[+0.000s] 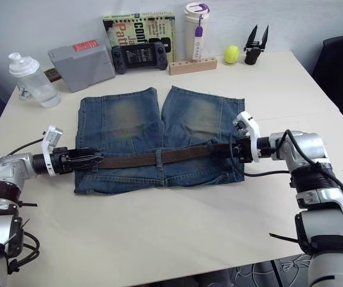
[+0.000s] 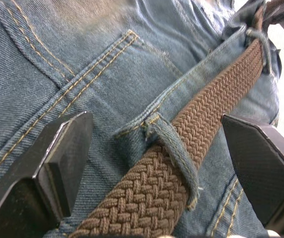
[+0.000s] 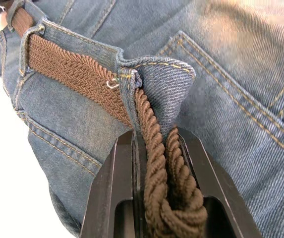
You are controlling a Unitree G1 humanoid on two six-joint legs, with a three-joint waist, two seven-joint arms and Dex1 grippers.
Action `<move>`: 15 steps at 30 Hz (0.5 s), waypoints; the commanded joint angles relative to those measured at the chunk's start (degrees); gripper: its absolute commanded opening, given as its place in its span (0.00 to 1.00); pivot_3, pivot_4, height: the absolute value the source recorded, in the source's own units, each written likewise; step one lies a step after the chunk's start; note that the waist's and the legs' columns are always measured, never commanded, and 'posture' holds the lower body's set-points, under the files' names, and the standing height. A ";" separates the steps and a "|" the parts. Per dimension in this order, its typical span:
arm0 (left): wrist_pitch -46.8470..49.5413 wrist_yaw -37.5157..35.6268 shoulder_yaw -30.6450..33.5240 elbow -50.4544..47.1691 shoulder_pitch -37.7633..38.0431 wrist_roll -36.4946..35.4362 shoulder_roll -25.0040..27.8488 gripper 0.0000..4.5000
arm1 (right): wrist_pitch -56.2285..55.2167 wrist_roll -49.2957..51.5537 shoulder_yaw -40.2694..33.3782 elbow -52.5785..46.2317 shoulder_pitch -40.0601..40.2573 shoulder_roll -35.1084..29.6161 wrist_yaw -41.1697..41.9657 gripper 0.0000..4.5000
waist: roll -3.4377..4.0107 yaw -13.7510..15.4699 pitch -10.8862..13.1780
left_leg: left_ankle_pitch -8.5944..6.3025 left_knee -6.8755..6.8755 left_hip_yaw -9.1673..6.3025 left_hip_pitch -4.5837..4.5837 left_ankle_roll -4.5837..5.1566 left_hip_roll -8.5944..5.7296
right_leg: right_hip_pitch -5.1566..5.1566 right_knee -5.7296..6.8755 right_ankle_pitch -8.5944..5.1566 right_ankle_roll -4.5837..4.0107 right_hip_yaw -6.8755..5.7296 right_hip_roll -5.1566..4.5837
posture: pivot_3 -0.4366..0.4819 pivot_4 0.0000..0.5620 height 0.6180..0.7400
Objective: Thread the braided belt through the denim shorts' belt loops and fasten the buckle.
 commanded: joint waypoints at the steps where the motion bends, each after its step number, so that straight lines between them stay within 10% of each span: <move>1: -1.92 -1.01 -0.53 1.14 0.65 2.23 -0.66 1.00 | -0.20 0.61 -1.98 -2.57 0.92 0.36 -0.33 0.07 | 0.00 -0.08 0.00 | 0.00 0.00 0.00 0.01 0.00 0.00 | 0.00 0.02 0.00 0.00 0.01 -0.01 | 0.48 0.27 0.88; 5: -3.18 -1.96 -0.50 0.02 1.22 2.34 -1.68 0.82 | 0.07 0.70 -2.30 -3.25 1.42 0.44 -0.80 0.07 | 0.00 -0.10 0.00 | 0.00 0.05 0.00 0.01 0.00 -0.02 | 0.00 0.05 0.00 0.00 0.01 -0.04 | 0.48 0.27 0.88; 15: -7.75 -0.99 -0.12 -1.62 2.54 3.60 -2.10 0.03 | -0.40 0.35 -2.43 -3.23 1.66 0.62 -1.89 0.07 | 0.00 -0.22 0.00 | 0.00 0.05 -0.02 0.00 0.01 -0.03 | 0.00 0.06 0.00 0.00 0.01 -0.05 | 0.48 0.27 0.88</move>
